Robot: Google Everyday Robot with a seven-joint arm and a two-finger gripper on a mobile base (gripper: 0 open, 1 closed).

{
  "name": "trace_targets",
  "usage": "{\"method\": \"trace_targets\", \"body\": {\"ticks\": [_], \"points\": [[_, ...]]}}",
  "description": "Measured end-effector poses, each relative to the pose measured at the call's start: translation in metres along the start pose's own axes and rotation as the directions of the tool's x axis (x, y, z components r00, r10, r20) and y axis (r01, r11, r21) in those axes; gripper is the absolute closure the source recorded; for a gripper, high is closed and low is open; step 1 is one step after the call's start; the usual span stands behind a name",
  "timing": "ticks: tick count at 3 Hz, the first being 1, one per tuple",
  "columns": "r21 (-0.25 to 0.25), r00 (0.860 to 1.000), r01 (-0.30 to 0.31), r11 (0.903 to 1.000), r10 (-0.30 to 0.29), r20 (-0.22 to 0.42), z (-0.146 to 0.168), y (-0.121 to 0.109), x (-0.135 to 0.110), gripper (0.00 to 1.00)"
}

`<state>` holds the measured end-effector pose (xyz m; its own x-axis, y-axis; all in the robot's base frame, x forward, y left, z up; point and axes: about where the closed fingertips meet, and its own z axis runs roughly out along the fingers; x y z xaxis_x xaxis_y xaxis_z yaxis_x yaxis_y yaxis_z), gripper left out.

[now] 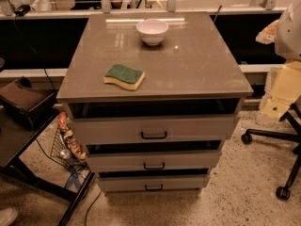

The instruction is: Open bottom drawer

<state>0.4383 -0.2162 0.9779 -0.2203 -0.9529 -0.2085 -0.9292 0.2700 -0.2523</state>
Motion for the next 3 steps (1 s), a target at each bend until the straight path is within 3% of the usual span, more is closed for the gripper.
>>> {"method": "trace_targets", "body": {"ticks": [1, 2, 3], "points": [[0.023, 1.0, 0.013, 0.9996, -0.013, 0.007, 0.0, 0.003, -0.001, 0.0], [0.067, 1.0, 0.008, 0.9977, -0.008, -0.005, 0.027, 0.016, 0.012, 0.0], [0.115, 0.997, 0.039, 0.9926, -0.031, -0.073, 0.097, 0.039, 0.047, 0.0]]}}
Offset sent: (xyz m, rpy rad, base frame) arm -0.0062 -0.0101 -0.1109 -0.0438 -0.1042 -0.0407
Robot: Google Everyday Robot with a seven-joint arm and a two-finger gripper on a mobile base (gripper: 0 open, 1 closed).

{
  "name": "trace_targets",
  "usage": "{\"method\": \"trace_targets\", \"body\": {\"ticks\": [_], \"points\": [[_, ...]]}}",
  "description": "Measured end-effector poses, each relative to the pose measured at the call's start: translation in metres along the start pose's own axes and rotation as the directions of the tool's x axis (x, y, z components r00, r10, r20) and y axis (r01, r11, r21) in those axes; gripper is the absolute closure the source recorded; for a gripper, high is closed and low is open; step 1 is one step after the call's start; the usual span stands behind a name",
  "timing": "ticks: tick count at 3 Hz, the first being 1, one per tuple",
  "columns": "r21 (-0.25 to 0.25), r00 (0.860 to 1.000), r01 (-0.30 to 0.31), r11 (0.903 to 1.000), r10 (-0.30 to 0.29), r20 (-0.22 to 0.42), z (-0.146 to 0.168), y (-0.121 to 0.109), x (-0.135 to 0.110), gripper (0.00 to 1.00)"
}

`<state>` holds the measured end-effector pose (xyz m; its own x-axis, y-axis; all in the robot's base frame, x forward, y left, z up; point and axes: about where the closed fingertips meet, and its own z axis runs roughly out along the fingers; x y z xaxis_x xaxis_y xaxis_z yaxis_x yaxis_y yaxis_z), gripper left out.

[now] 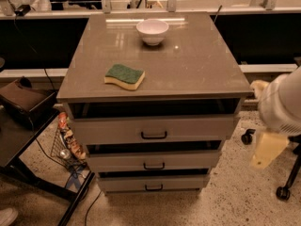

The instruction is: Open bottom drawer

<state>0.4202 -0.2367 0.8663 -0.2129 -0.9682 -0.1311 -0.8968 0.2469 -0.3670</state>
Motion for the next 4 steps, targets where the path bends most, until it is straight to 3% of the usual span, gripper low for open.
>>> {"method": "trace_targets", "body": {"ticks": [2, 4], "points": [[0.035, 0.993, 0.086, 0.9957, -0.082, -0.085, 0.118, 0.046, 0.022, 0.0], [0.05, 0.988, 0.099, 0.9938, -0.093, -0.12, 0.133, 0.054, 0.025, 0.0]]}}
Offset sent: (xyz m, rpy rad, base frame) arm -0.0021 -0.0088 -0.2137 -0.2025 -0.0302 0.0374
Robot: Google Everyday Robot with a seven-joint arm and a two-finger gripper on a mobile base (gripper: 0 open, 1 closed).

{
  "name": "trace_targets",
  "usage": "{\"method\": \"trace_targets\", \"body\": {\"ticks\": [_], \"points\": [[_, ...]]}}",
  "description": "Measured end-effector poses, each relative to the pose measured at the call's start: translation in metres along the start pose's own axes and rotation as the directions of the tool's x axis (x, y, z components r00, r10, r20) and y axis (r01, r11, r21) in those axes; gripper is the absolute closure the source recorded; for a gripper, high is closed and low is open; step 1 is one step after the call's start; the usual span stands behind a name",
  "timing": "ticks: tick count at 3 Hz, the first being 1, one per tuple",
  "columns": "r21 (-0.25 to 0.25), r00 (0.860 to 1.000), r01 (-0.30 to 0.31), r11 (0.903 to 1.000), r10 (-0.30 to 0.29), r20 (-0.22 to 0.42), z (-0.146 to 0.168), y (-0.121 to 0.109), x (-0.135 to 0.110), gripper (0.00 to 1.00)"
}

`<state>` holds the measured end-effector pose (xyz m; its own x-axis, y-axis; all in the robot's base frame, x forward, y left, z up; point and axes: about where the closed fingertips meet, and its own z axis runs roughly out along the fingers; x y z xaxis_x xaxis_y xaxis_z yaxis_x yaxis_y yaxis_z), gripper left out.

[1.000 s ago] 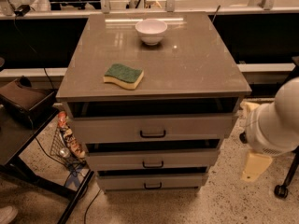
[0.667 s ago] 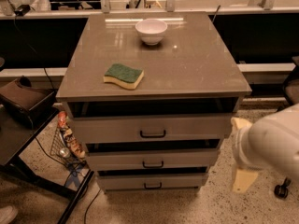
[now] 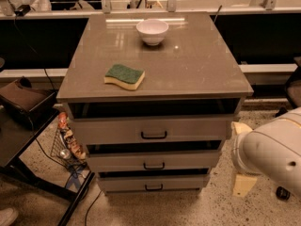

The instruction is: Open bottom drawer

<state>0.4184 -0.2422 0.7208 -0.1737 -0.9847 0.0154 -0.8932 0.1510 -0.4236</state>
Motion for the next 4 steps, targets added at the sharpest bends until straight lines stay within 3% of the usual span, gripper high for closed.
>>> {"method": "trace_targets", "body": {"ticks": [1, 2, 3, 4], "points": [[-0.015, 0.999, 0.031, 0.9994, -0.031, 0.022, 0.043, 0.012, -0.012, 0.0], [-0.039, 0.996, 0.065, 0.9971, -0.062, 0.069, 0.109, 0.031, -0.032, 0.0], [-0.05, 0.992, 0.074, 0.996, -0.068, 0.104, 0.166, 0.044, -0.043, 0.0], [-0.042, 0.988, 0.074, 0.9964, -0.067, 0.137, 0.201, 0.06, -0.047, 0.0]]}}
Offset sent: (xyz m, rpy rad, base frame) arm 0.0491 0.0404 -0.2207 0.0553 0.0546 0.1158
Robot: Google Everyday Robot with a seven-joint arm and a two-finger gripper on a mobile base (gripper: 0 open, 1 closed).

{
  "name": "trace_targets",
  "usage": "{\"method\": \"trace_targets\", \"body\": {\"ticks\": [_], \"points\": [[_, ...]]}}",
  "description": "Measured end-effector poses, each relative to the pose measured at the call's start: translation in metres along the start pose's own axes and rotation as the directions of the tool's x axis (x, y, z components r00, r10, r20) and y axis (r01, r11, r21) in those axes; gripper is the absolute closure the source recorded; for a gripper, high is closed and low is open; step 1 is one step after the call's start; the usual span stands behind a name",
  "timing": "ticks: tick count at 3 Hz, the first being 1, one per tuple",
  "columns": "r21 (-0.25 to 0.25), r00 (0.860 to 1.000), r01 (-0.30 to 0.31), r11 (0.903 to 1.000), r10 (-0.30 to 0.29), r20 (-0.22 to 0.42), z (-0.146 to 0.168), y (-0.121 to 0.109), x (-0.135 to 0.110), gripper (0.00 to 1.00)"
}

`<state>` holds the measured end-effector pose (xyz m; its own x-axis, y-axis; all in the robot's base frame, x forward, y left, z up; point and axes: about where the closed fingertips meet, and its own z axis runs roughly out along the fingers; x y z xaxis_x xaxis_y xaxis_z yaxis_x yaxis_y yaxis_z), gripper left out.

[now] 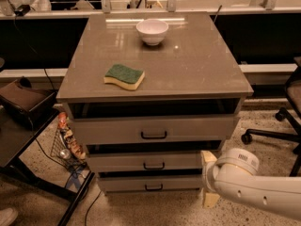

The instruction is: Open bottom drawer

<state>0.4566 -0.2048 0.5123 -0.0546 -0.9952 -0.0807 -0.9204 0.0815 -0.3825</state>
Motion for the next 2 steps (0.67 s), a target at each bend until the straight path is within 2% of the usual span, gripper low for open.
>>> {"method": "trace_targets", "body": {"ticks": [1, 2], "points": [[0.039, 0.999, -0.019, 0.9991, 0.017, 0.048, 0.0232, 0.0268, 0.0114, 0.0], [0.038, 0.999, -0.016, 0.9992, 0.014, 0.05, 0.0264, 0.0272, 0.01, 0.0]]}}
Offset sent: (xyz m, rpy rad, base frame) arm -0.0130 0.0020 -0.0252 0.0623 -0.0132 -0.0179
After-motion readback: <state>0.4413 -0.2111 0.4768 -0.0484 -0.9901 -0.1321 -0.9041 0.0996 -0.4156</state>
